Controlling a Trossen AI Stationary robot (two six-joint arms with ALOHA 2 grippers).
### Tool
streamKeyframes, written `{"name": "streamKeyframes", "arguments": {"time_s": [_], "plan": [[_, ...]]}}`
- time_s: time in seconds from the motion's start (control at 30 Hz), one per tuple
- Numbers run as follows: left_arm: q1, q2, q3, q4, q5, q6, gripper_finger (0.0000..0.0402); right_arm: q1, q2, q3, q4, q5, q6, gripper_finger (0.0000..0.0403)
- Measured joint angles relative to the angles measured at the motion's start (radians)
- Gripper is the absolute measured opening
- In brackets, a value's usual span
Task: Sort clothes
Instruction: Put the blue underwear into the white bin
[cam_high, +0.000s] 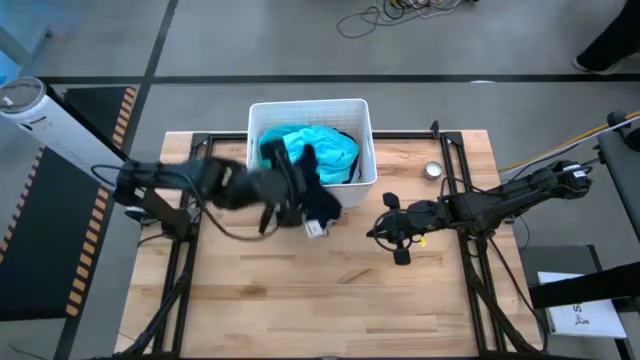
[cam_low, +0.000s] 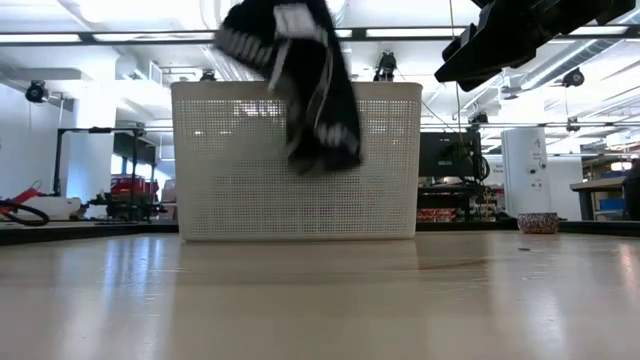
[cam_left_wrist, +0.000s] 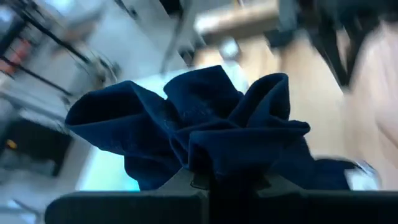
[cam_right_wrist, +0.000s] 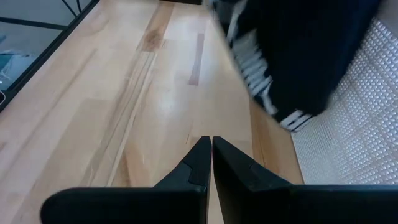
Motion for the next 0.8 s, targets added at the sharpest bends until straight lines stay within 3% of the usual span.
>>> {"name": "streamKeyframes", "arguments": {"time_s": [0.17, 0.33, 0.6, 0.8], "plan": [[0.129, 0.000, 0.146, 0.114, 0.035, 0.179, 0.0006, 0.000, 0.000, 0.000, 0.000, 0.000, 0.000, 0.0000], [0.305, -0.002, 0.206, 0.208, 0.245, 0.265, 0.0006, 0.000, 0.000, 0.000, 0.000, 0.000, -0.006, 0.0000], [0.598, 0.039, 0.138, 0.316, 0.484, 0.272, 0.0006, 0.000, 0.000, 0.000, 0.000, 0.000, -0.011, 0.0000], [0.720, 0.086, 0.029, 0.382, 0.644, 0.219, 0.0006, 0.000, 0.000, 0.000, 0.000, 0.000, -0.011, 0.0000]]}}
